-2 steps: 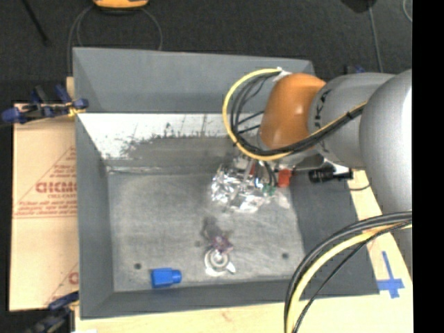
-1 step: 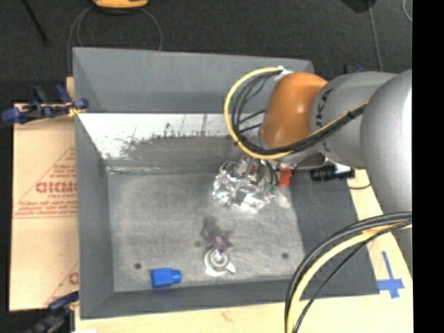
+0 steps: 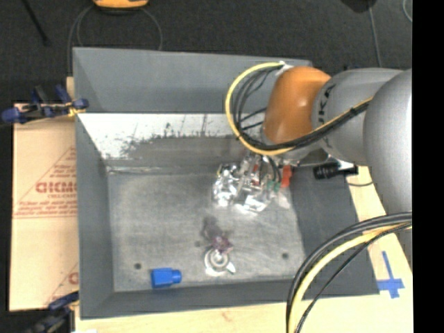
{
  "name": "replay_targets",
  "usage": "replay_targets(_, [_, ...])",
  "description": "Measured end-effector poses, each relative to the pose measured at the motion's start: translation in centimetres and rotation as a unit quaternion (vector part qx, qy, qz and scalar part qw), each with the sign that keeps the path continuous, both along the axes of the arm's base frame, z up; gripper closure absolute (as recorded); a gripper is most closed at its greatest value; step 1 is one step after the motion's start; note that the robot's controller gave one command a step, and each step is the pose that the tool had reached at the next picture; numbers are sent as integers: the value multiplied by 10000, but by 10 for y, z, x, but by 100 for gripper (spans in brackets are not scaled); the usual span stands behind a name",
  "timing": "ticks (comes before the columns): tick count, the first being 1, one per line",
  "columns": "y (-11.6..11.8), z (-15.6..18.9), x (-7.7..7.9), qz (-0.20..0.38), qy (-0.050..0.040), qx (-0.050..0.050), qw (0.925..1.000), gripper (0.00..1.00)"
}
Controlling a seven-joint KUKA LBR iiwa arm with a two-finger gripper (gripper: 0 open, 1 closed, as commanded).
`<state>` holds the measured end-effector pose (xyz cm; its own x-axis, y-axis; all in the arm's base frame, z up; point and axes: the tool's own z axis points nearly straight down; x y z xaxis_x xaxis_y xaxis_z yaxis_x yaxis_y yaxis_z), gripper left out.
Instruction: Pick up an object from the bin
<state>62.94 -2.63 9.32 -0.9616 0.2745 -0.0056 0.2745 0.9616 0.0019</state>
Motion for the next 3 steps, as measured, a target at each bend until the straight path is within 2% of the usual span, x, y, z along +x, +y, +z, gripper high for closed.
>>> replay_targets(1, [-1, 39, 1, 8, 5, -2, 10000, 100])
replay_targets(2, [-2, 42, 1, 8, 17, -4, 10000, 100])
replay_targets(3, [-2, 63, 2, 10, 13, -1, 10000, 100])
